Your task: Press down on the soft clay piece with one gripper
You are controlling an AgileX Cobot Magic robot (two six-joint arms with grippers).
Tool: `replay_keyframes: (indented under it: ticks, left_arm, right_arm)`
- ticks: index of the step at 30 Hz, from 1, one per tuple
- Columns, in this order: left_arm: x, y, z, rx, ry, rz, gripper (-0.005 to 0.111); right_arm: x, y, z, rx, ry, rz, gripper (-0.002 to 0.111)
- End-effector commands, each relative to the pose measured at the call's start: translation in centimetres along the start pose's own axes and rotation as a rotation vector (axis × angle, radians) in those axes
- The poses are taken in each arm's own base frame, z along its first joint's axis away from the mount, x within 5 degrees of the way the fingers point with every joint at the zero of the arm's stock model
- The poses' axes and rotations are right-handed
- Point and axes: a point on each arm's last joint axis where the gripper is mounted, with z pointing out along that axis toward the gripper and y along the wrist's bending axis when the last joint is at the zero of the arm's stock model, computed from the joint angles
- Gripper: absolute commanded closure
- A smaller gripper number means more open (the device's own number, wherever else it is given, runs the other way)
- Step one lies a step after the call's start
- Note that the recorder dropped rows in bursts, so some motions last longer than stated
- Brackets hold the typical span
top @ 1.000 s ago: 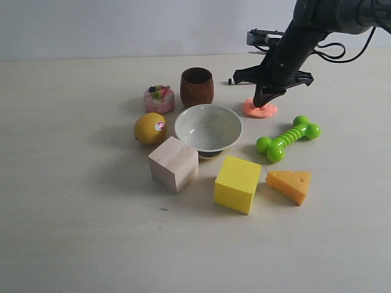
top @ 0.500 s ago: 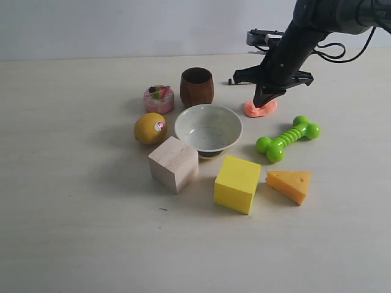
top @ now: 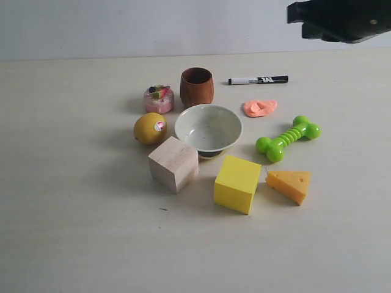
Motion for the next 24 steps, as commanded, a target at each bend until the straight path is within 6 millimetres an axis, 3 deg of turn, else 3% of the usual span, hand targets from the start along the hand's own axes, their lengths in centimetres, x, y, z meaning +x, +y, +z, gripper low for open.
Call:
replay_keyframes:
  ticks: [1,2,6,11,14,17,24]
  left_arm:
    - [-0.2,0.0,-0.1,0.001,-0.018,-0.005,0.107]
    - [-0.2,0.0,-0.1,0.001,-0.018,-0.005,0.107]
    - [-0.2,0.0,-0.1,0.001,-0.018,-0.005,0.107]
    - [-0.2,0.0,-0.1,0.001,-0.018,-0.005,0.107]
    - [-0.2,0.0,-0.1,0.001,-0.018,-0.005,0.107]
    - [-0.2,0.0,-0.1,0.001,-0.018,-0.005,0.107]
    - [-0.2,0.0,-0.1,0.001,-0.018,-0.005,0.107]
  right_arm:
    - [0.5,1.6,-6.9,-0.056,-0.093,0.013,0.108]
    - [0.4,2.2,-9.3,-0.081,-0.128,0.014,0.108]
    - [0.1,3.3,-14.8,-0.106,-0.296,-0.021,0.108]
    - [0.8,3.9,-19.9,-0.098,-0.443,-0.096,0.108]
    - [1.6,3.8,-21.3,-0.062,-0.459,-0.156,0.108]
    - [3.4,2.4,-22.1,0.049,-0.48,-0.153,0.108]
    - [9.9,0.0,-22.1,0.262,-0.54,-0.077,0.108]
